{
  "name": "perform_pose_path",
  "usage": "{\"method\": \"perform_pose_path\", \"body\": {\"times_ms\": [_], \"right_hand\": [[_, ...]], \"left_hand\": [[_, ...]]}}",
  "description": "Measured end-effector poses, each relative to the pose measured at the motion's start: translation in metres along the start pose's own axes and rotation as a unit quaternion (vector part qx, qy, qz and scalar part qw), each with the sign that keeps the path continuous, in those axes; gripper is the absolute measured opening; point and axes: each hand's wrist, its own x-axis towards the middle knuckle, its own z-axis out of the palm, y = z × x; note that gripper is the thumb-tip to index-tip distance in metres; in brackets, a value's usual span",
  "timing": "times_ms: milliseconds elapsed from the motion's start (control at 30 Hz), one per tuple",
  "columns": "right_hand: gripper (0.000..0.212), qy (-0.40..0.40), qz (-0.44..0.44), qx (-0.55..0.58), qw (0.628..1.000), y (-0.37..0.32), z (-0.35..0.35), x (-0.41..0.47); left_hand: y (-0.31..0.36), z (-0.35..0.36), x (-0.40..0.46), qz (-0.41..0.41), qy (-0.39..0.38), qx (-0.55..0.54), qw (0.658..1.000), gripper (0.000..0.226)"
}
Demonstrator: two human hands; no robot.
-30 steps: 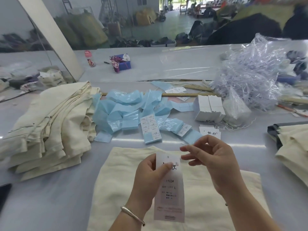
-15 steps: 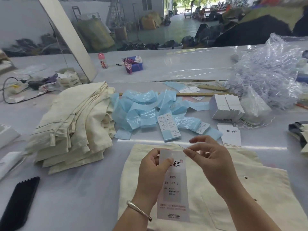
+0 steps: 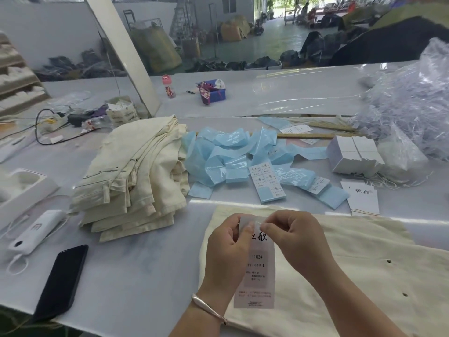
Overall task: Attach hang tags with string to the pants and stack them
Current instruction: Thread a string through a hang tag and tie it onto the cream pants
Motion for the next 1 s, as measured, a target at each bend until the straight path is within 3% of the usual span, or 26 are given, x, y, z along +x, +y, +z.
{"method": "perform_pose_path", "body": {"times_ms": [400, 600, 767, 900, 1000], "right_hand": [[0.025, -0.004, -0.004, 0.011, 1.0, -0.011, 0.036, 0.013], [0.022, -0.052, -0.022, 0.042, 0.998, -0.012, 0.043, 0.018], [0.02, -0.106, -0.046, 0.047, 0.992, -0.009, 0.042, 0.019], [0.011, -0.108, -0.052, 0.045, 0.992, -0.005, 0.039, 0.022], [0.046, -0.053, -0.052, 0.063, 0.995, -0.001, 0.034, 0.021]], "left_hand": [[-0.008, -0.026, -0.001, -0.006, 0.028, 0.035, 0.999, 0.021], [-0.006, -0.033, 0.001, -0.095, 0.062, -0.1, 0.988, 0.037], [-0.011, -0.034, 0.005, -0.133, 0.085, -0.148, 0.976, 0.004], [-0.013, -0.03, 0.007, -0.101, 0.117, -0.078, 0.985, 0.014], [-0.009, -0.025, 0.007, -0.054, 0.127, 0.011, 0.99, 0.018]]}}
